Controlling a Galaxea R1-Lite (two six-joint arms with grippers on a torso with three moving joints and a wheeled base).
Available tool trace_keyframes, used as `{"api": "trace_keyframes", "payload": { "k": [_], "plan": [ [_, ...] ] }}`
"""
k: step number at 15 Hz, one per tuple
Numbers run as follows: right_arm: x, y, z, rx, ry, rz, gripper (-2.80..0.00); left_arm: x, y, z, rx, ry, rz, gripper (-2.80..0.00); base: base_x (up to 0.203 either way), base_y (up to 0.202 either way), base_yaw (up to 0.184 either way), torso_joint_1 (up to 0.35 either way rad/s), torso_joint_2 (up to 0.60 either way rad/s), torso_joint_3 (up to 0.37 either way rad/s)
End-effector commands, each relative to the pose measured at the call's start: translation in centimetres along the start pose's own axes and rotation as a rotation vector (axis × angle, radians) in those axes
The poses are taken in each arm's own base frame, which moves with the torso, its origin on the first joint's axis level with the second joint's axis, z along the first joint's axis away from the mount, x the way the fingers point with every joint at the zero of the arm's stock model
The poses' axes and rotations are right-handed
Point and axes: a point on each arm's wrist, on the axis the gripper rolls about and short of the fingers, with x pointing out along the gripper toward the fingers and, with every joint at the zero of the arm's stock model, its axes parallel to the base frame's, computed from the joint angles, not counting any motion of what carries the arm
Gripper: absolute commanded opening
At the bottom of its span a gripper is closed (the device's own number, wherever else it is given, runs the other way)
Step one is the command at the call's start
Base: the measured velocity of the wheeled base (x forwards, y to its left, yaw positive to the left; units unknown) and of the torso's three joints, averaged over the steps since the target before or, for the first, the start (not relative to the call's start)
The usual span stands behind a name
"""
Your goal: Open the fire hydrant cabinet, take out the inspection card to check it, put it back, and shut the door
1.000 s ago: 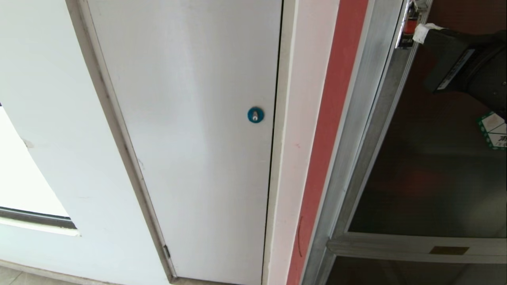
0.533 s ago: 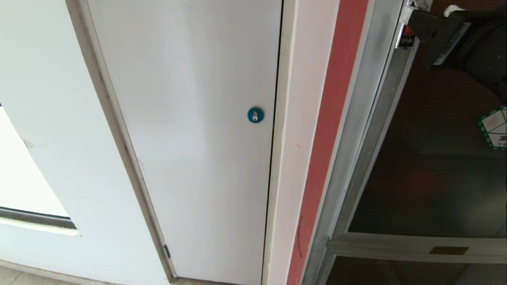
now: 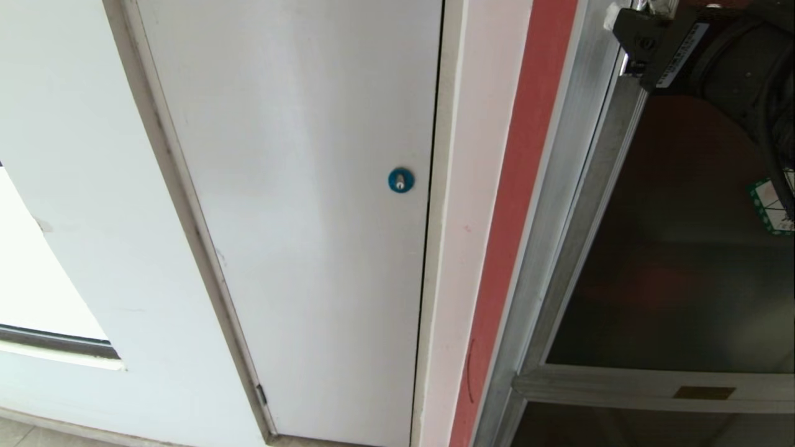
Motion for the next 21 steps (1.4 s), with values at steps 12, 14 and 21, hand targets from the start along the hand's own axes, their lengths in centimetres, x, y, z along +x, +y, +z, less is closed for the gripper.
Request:
{"api": "trace_keyframes", "payload": {
  "k": [12,14,21],
  "plan": [
    [0.84,-0.23,-0.28,-0.007,-0.002,-0.025,-2.80,0.04,0.00,-0.16,-0.001,0.005,0.001,-2.80,0.000,0.000,0.000,0.000,0.00,0.000],
    [0.86,-0.25,-0.16,-0.005,-0.005,-0.027,-2.80,0.04,0.00,-0.16,0.000,0.005,0.001,-2.80,0.000,0.000,0.000,0.000,0.00,0.000],
    [0.47,-0.58,0.33,0.000,-0.015,-0.033,-2.80,0.04,0.00,-0.16,0.000,0.005,0.000,-2.80,0.000,0.000,0.000,0.000,0.00,0.000]
  ]
}}
